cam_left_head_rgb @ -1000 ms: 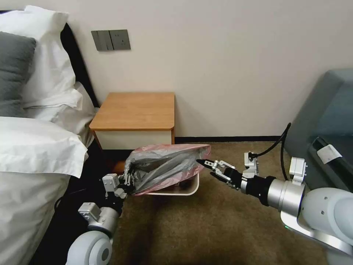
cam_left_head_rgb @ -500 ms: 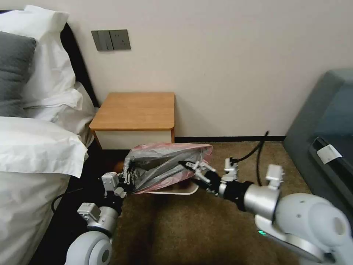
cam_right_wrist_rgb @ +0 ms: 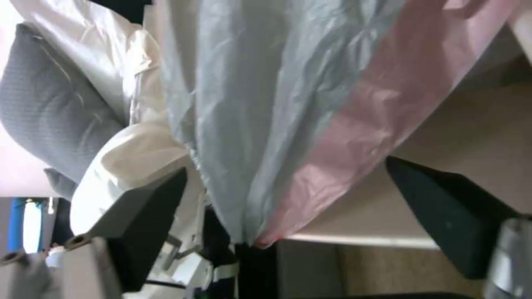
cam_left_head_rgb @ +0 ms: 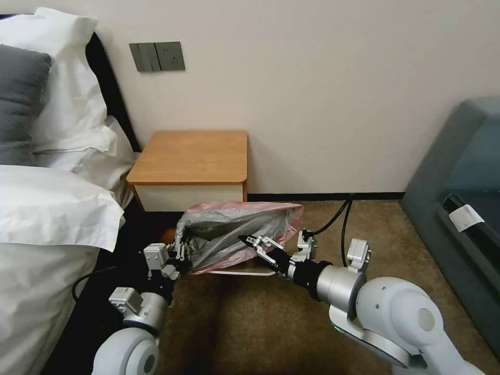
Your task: Pick up the garbage bag from the table and place it over the trash can.
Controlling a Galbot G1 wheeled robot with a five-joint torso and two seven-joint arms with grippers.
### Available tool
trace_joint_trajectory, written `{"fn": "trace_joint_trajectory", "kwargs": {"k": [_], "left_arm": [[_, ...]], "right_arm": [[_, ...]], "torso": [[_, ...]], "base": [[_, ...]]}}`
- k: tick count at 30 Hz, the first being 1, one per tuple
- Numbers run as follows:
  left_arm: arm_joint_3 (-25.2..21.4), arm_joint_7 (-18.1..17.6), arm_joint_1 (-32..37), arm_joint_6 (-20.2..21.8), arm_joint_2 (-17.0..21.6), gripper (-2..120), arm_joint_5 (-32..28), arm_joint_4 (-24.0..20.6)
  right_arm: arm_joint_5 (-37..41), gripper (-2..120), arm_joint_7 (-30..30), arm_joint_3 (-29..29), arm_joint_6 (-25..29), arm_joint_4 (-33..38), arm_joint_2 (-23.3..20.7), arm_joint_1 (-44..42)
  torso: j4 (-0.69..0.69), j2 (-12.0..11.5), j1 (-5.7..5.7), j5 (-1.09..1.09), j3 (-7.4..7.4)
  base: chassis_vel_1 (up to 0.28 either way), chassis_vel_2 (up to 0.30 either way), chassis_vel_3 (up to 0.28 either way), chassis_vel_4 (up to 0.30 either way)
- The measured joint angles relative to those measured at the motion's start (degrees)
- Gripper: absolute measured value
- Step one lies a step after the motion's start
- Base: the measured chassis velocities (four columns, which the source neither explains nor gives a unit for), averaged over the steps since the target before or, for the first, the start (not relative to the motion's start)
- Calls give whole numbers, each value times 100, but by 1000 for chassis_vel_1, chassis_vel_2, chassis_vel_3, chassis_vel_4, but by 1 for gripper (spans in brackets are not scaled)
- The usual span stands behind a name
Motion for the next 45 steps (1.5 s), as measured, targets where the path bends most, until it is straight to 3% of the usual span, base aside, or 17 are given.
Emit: {"fn": "trace_joint_trajectory", "kwargs": {"k": [1,2,6,23,37,45], "left_arm": [[-1,3,1,5,0,7,-12,-19],[-1,3,1,5,0,7,-12,-19],[-12,8,-2,25,-4,7,-33,-24],[-21,8,-41,35,-44,7,-44,20],[-4,0,-164,35,-46,7,-47,179],[-36,-34,-226,35,-30,7,-106,185]], "right_arm": [[-277,80,-193,-57,-19,-87,14,-9],[-277,80,-193,-57,-19,-87,14,-9],[-554,58,-408,-67,-50,-136,11,-38],[-618,0,-509,32,-74,1,-73,-161],[-380,0,-200,14,-77,451,-174,-472],[217,0,558,-20,-104,663,-202,-616]], "torso": [[0,0,0,0,0],[0,0,0,0,0],[0,0,0,1,0],[0,0,0,1,0],[0,0,0,0,0],[0,0,0,0,0]], "base": [[0,0,0,0],[0,0,0,0],[0,0,0,0],[0,0,0,0],[0,0,0,0],[0,0,0,0]]}}
